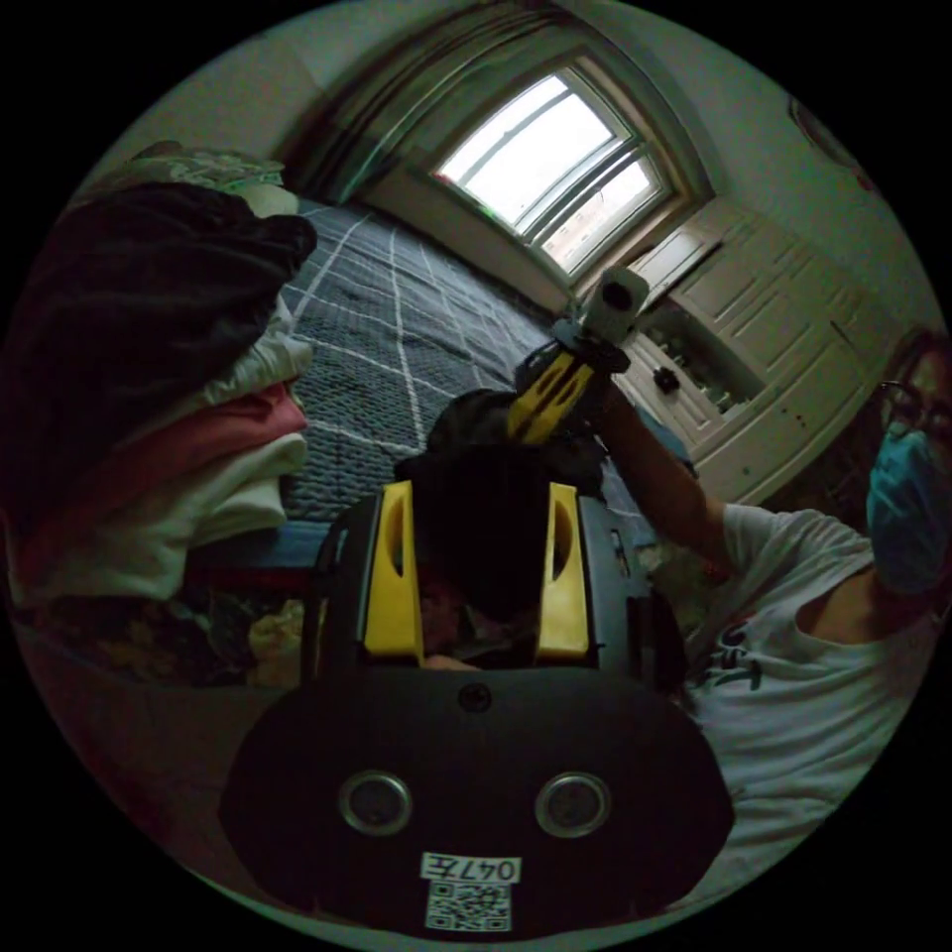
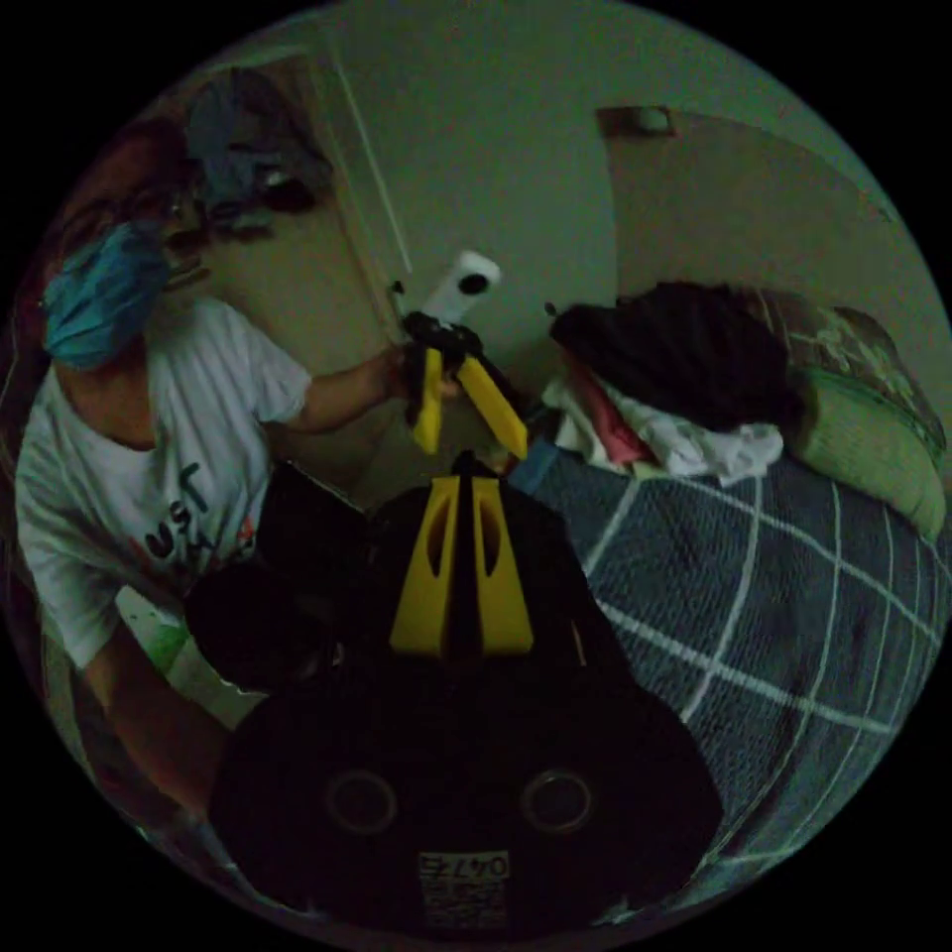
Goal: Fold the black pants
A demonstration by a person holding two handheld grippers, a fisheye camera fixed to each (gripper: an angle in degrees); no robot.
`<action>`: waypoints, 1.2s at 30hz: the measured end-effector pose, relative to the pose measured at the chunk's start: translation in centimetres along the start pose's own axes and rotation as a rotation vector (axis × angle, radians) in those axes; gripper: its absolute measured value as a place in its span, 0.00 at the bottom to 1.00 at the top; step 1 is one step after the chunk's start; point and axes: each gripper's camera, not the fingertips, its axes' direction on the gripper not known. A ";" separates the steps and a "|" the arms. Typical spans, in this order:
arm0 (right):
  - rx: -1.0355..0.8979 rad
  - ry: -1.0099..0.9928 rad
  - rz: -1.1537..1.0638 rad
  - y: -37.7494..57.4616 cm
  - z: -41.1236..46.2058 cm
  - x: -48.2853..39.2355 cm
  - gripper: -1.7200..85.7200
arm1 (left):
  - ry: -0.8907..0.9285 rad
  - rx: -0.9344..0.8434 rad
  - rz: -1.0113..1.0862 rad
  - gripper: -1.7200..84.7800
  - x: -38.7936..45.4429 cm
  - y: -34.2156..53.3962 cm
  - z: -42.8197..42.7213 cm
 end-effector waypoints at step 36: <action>0.142 0.801 0.855 43.4 -32.3 -10.6 0.02 | -0.601 -0.228 -0.042 0.08 3.3 -23.5 15.5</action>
